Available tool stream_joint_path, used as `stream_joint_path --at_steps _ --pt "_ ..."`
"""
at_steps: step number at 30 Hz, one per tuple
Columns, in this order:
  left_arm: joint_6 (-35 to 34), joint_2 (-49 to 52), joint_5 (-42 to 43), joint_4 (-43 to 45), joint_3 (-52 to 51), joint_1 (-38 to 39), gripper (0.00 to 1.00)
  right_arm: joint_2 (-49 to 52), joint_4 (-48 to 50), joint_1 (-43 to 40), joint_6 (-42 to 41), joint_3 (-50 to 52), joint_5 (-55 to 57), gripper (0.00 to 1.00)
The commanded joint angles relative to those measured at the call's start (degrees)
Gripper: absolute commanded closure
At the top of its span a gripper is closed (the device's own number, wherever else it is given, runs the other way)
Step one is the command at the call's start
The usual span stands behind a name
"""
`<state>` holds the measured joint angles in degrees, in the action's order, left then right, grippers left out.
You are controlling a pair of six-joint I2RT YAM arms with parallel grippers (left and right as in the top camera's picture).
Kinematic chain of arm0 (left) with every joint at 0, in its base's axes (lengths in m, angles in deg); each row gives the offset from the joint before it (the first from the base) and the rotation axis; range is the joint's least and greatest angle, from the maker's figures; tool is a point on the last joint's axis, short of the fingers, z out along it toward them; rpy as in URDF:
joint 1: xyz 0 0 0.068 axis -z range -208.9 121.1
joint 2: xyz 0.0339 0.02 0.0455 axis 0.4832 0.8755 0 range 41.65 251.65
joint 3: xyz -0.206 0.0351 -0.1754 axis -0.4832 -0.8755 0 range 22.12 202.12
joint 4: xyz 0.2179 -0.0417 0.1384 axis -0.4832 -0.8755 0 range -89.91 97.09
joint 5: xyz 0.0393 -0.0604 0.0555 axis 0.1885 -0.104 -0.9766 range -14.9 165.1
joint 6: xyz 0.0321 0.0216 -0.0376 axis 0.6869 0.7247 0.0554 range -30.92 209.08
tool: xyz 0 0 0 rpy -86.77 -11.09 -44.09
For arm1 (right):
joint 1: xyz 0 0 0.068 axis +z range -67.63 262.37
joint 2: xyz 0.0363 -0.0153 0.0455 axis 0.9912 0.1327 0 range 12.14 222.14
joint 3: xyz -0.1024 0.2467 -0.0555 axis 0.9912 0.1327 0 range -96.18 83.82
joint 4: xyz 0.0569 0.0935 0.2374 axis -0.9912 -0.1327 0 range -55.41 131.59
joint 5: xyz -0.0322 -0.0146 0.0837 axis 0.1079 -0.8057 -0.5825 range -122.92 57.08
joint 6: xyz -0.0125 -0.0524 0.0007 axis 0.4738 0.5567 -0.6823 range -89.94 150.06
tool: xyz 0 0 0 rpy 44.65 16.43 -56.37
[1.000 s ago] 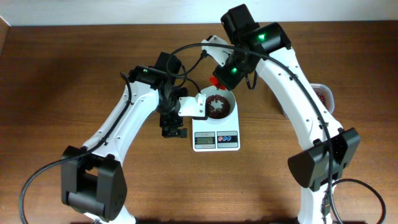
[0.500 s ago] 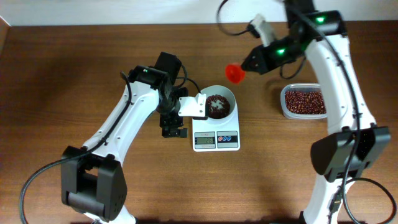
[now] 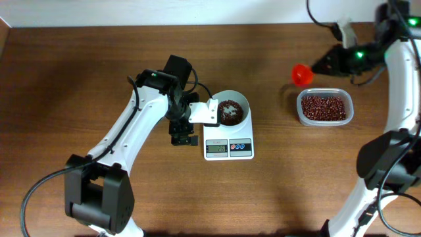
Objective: Scoop item into bowl and weigh 50g on scale
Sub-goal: 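Return the empty scoop with the right gripper to the bean tub, then scoop more beans from the tub with the right gripper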
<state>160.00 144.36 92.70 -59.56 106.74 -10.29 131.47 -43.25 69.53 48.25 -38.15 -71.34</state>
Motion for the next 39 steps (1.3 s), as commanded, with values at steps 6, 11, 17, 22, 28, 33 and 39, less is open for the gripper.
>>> stream_joint_path --at_steps 6,11,17,22,28,33,39 --pt "0.7 0.5 1.1 -0.2 -0.4 -0.2 0.01 0.3 3.4 -3.3 -0.9 13.4 22.1 0.96" --pt "0.7 0.5 1.1 -0.2 -0.4 -0.2 0.01 0.3 9.0 -3.3 -2.6 14.8 27.1 0.96" --pt "0.7 0.5 1.1 -0.2 -0.4 -0.2 0.01 0.3 13.9 -3.3 -5.2 18.9 25.0 0.96" --pt "0.7 0.5 1.1 -0.2 -0.4 -0.2 0.02 0.3 17.4 -3.3 -6.4 24.4 14.5 0.96" --pt "0.7 0.5 1.0 -0.2 -0.4 -0.2 0.01 0.3 21.1 -3.8 -9.7 28.5 9.3 0.96" --pt "0.7 0.5 1.1 -0.2 -0.4 -0.2 0.01 0.3 21.3 -7.0 -9.7 28.5 -2.2 0.96" --pt "0.7 0.5 1.1 -0.2 -0.4 -0.2 0.02 0.3 19.8 -12.0 -9.7 28.5 -8.6 0.96"
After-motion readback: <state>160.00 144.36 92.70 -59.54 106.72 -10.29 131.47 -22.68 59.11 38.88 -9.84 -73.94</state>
